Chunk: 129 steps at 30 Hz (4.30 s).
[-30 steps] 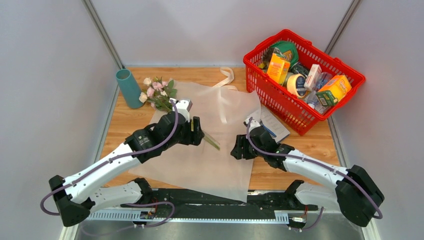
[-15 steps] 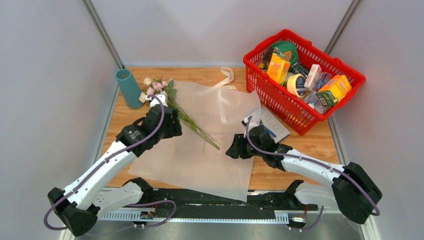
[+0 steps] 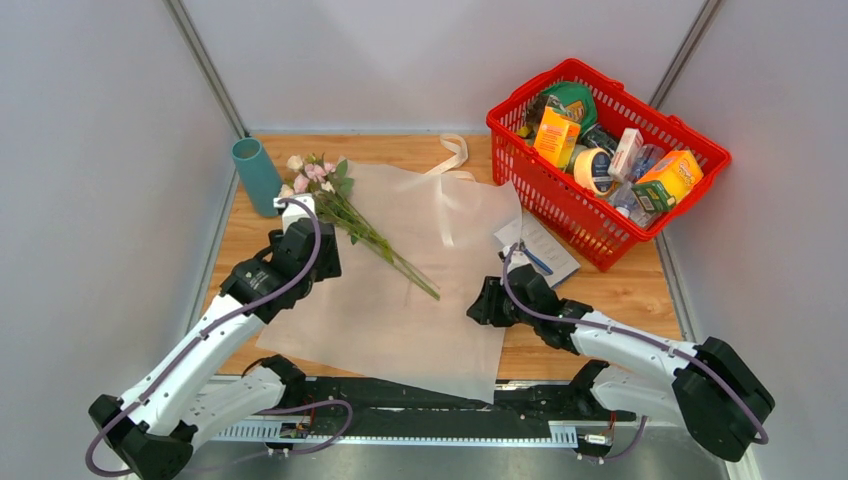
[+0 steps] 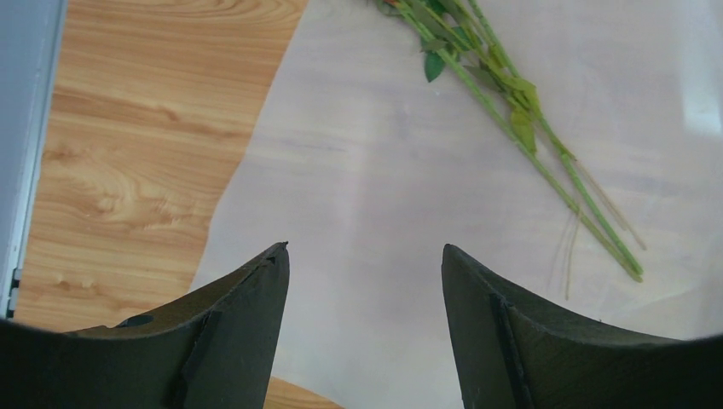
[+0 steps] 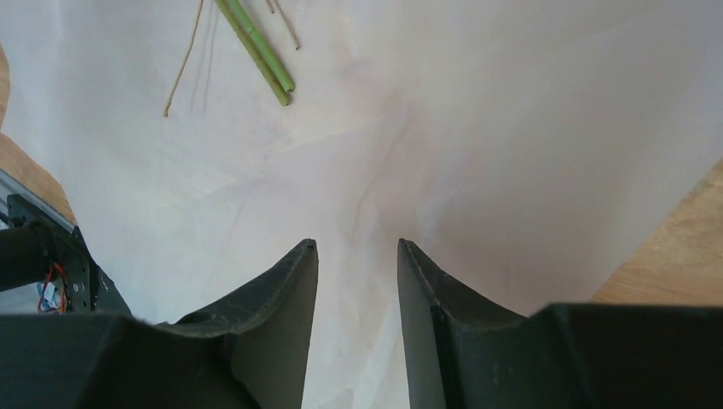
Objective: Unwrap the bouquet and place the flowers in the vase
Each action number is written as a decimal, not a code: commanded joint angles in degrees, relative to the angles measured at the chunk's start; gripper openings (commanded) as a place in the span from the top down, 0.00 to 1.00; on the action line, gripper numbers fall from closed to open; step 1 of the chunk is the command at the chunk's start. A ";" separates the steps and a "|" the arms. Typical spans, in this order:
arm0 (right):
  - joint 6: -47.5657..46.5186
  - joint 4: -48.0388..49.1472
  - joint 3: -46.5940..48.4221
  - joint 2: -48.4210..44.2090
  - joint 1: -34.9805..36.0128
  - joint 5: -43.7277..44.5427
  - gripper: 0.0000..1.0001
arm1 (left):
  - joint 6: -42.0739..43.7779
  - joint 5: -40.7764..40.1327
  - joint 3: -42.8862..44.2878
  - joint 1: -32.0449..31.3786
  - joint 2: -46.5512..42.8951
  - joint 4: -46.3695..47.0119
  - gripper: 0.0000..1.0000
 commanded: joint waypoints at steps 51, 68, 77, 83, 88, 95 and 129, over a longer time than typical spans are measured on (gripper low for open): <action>-27.77 5.25 68.50 63.22 1.58 -9.02 0.63 | 7.94 -3.58 -7.69 0.38 -15.65 7.65 0.30; -28.04 5.60 73.95 67.26 3.16 -10.34 0.68 | 6.45 -5.60 -7.43 0.38 -15.38 6.34 0.31; -27.51 5.51 75.97 70.34 3.08 -10.51 0.68 | 6.44 -5.16 -7.43 0.38 -15.47 6.42 0.30; -27.60 5.42 75.80 71.13 3.08 -9.46 0.74 | 6.44 -5.25 -7.43 0.38 -15.56 6.42 0.30; -27.16 5.51 74.92 69.38 3.08 -8.84 0.88 | 6.36 -5.08 -7.43 0.38 -15.56 6.34 0.31; -26.02 6.56 72.20 64.46 3.25 -8.84 1.00 | 6.36 -5.08 -7.43 0.38 -15.47 6.34 0.31; -5.71 50.77 22.98 26.32 4.48 -25.46 1.00 | -6.21 21.72 -5.93 0.38 -12.39 17.31 0.34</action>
